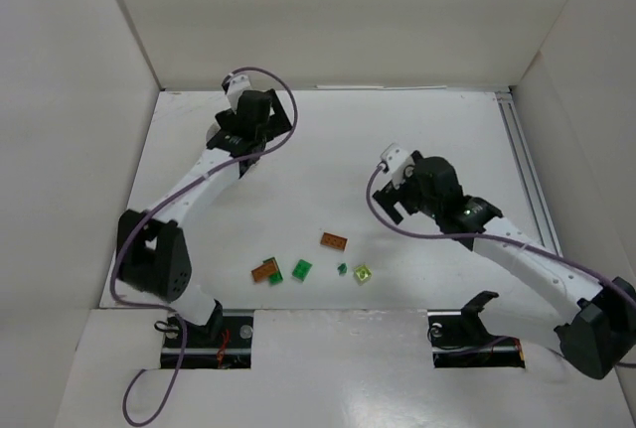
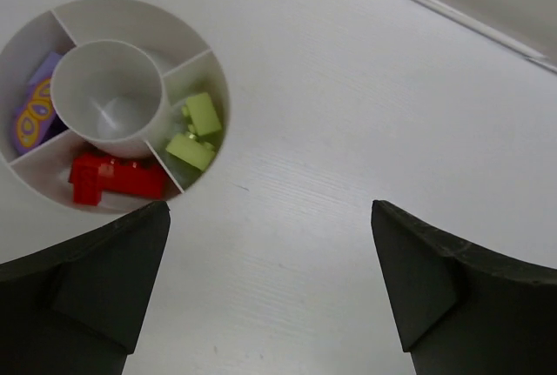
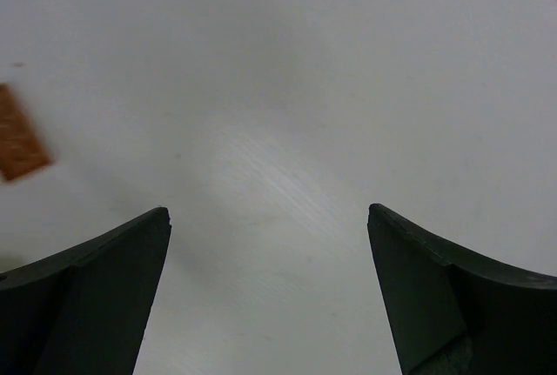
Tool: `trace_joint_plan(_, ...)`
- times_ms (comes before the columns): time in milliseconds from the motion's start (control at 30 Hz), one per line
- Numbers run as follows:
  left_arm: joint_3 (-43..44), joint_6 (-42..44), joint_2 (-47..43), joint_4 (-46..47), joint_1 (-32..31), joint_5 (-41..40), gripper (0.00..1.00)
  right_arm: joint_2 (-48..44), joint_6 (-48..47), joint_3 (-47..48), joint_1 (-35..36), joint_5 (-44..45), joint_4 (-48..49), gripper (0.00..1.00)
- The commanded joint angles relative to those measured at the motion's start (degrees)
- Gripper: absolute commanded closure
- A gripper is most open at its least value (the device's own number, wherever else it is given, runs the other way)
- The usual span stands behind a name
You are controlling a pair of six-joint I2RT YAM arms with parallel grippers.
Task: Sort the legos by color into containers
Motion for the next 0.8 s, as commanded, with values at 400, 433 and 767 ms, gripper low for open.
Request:
trace_joint_plan(400, -33.35, -7.83, -33.19, 6.97, -4.76, 15.07, 0.00, 11.08, 19.89, -3.94, 34.77, 1.00, -5.76, 0.01)
trace_joint_plan(433, -34.75, -7.84, -34.25, 6.18, -4.76, 15.07, 0.00, 11.09, 20.51, -4.55, 34.78, 1.00, -4.63, 0.01)
trace_joint_plan(767, -35.99, -7.84, -40.15, 3.19, -5.29, 15.60, 0.00, 13.46, 27.46, -10.35, 35.92, 2.05, 0.65, 0.11)
